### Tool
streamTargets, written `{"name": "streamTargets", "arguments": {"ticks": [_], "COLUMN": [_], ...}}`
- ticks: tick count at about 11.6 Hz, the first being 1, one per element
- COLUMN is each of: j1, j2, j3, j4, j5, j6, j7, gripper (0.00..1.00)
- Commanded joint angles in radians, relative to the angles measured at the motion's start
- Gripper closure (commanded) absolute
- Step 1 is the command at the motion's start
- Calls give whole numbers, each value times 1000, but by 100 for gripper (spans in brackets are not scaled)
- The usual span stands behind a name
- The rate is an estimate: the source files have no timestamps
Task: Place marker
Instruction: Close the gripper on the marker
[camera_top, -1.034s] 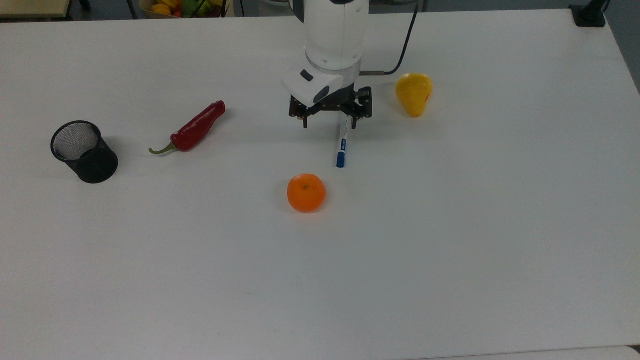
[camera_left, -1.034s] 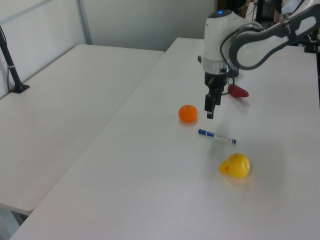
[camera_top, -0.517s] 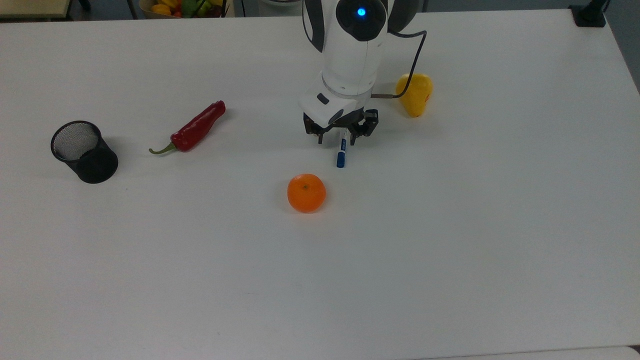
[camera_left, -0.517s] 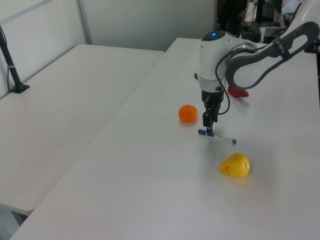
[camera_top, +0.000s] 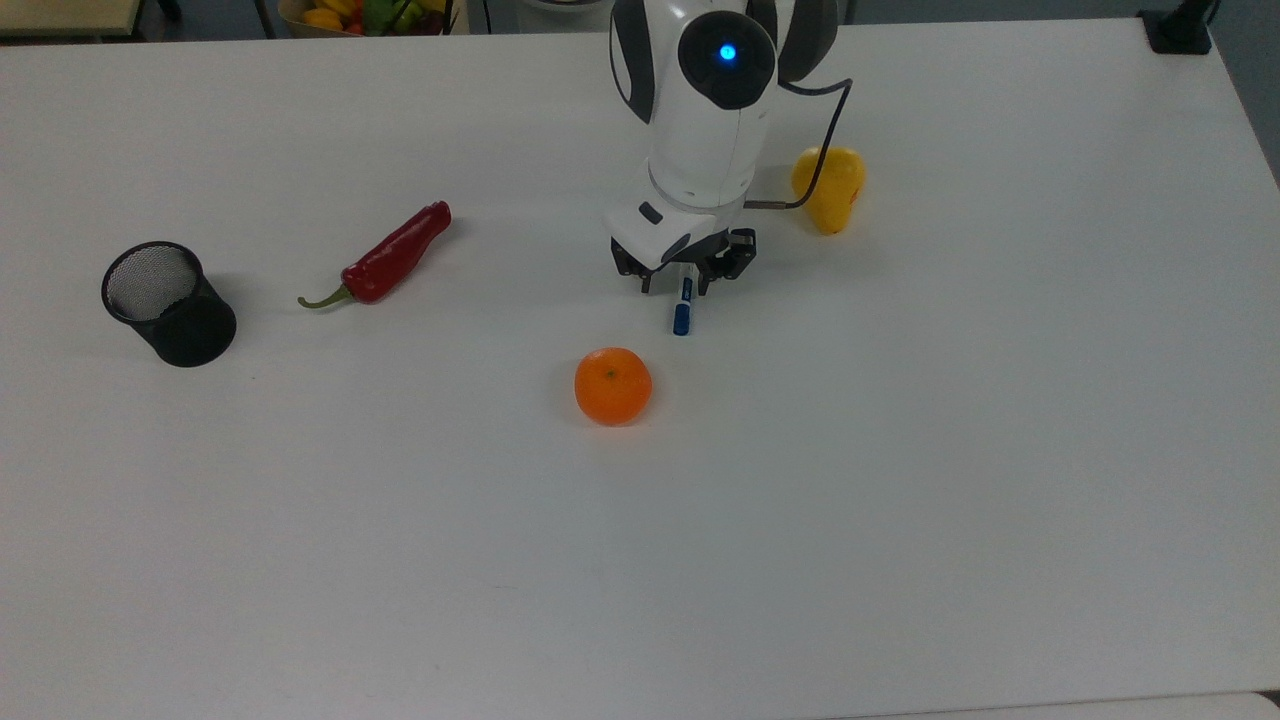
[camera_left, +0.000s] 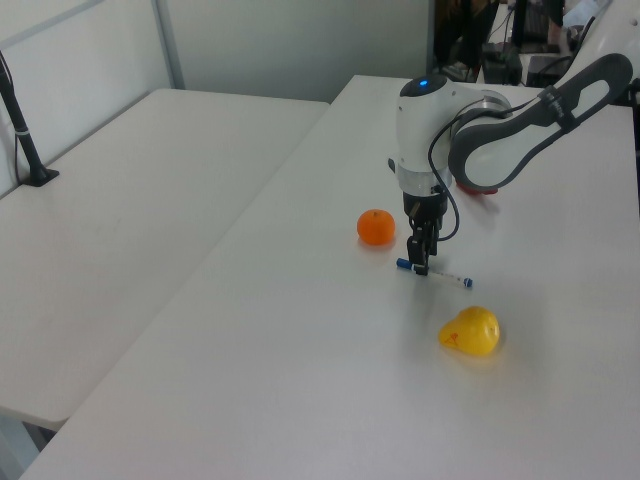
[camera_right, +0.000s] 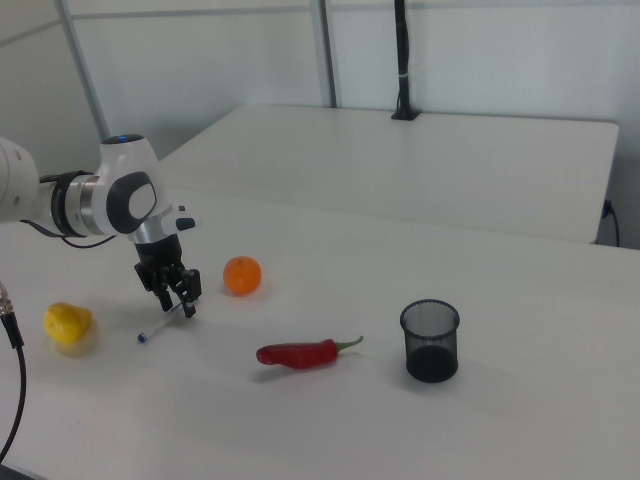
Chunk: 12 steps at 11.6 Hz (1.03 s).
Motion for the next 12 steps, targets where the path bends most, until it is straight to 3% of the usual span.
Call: {"name": "streamTargets", "arguments": {"ticks": [1,3,4,12], "j1": [13,13,11,0], "j2": [-3,-3,-2,-54], "j3": [8,8,8,8], "j4": [-21,-22,-25,-24], "j5": [-26,-50,-55,-55], "j6": [27,29,29,-2], "j7": [40,40,40,40], "gripper": [43,67,97,100]}}
